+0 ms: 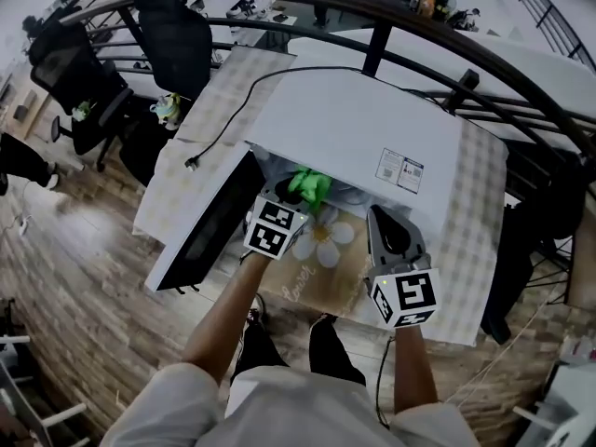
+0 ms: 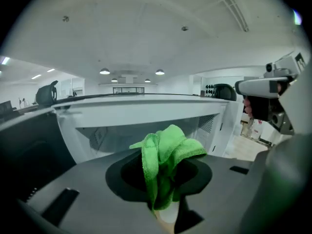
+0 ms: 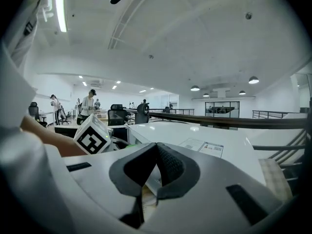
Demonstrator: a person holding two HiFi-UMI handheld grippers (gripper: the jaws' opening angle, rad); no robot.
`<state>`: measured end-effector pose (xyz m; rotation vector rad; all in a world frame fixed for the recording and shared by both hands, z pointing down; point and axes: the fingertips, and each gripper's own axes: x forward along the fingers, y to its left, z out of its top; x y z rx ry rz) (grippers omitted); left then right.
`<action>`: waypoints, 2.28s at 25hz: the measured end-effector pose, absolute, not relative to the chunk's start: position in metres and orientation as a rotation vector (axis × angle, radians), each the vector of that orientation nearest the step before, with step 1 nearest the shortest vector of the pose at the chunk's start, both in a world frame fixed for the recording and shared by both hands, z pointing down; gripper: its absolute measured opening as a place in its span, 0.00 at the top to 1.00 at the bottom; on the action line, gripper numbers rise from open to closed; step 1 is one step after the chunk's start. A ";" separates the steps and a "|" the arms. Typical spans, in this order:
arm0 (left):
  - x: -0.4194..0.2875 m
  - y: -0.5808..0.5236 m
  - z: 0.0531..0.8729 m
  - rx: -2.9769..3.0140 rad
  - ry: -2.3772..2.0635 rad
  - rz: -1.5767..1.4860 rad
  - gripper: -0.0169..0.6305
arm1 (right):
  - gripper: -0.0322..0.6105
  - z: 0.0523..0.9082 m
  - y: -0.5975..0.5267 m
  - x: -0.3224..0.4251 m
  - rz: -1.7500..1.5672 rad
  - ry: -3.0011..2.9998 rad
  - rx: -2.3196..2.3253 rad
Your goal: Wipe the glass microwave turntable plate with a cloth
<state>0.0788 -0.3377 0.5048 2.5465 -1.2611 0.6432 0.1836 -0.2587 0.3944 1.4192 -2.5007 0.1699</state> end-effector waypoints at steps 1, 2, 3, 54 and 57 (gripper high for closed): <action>0.079 -0.345 0.513 2.536 -1.276 0.645 0.78 | 0.93 0.403 -0.260 0.183 0.183 -2.489 1.420; 0.078 -0.354 0.521 2.527 -1.296 0.645 0.77 | 0.93 0.410 -0.261 0.183 0.193 -2.479 1.422; 0.076 -0.363 0.528 2.519 -1.324 0.645 0.78 | 0.93 0.417 -0.263 0.182 0.202 -2.470 1.425; 0.101 -0.421 0.600 2.543 -1.426 0.893 0.78 | 0.93 0.497 -0.230 0.167 0.395 -2.341 1.612; 0.073 -0.425 0.600 2.461 -1.514 0.873 0.78 | 0.93 0.499 -0.229 0.166 0.400 -2.341 1.611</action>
